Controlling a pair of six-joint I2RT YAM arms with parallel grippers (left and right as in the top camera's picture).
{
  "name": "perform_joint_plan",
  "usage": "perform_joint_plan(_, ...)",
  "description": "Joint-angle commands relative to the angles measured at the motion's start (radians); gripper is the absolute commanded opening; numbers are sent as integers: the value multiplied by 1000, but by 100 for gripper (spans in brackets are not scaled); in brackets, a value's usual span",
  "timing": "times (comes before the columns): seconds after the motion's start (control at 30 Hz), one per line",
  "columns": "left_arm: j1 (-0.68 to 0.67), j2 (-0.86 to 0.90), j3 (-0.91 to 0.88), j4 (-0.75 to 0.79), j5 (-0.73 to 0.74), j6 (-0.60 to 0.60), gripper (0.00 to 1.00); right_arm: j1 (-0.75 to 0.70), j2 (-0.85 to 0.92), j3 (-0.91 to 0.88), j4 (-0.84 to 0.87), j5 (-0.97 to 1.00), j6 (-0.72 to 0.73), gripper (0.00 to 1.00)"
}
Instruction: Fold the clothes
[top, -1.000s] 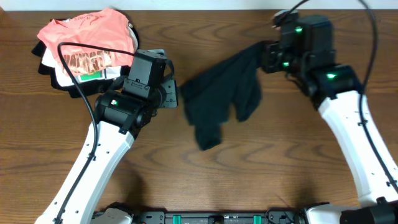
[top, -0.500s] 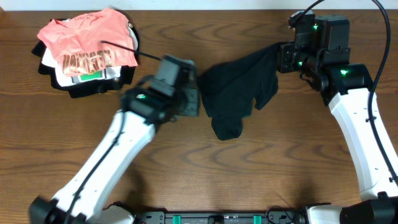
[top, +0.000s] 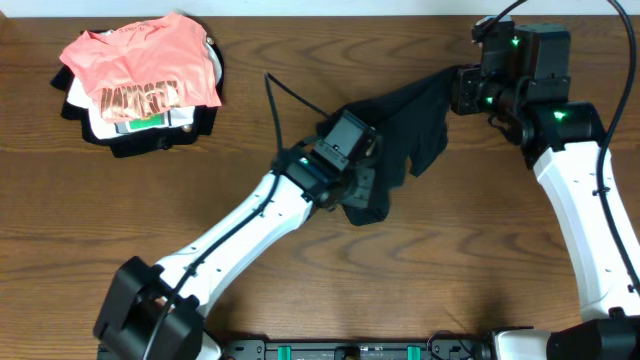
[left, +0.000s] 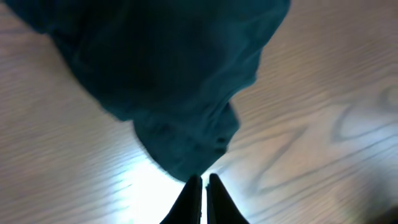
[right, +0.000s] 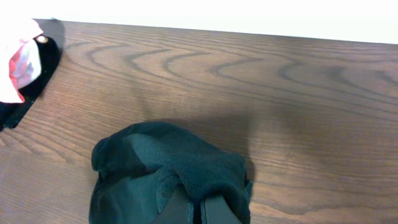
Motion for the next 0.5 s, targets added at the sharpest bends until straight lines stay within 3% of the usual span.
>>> perform_joint_plan(0.0, -19, 59, -8, 21, -1, -135, 7, -20, -1, 3, 2, 3, -11, 1)
perform_joint_plan(0.07, -27, 90, -8, 34, -1, -184, 9, -22, -1, 3, 3, 3, -11, 1)
perform_joint_plan(0.27, -32, 163, -8, 54, -1, -307, 31, -34, -1, 3, 0, 3, -11, 2)
perform_joint_plan(0.47, -32, 174, -8, 66, -1, -366, 46, -39, -1, 3, 0, 3, -11, 2)
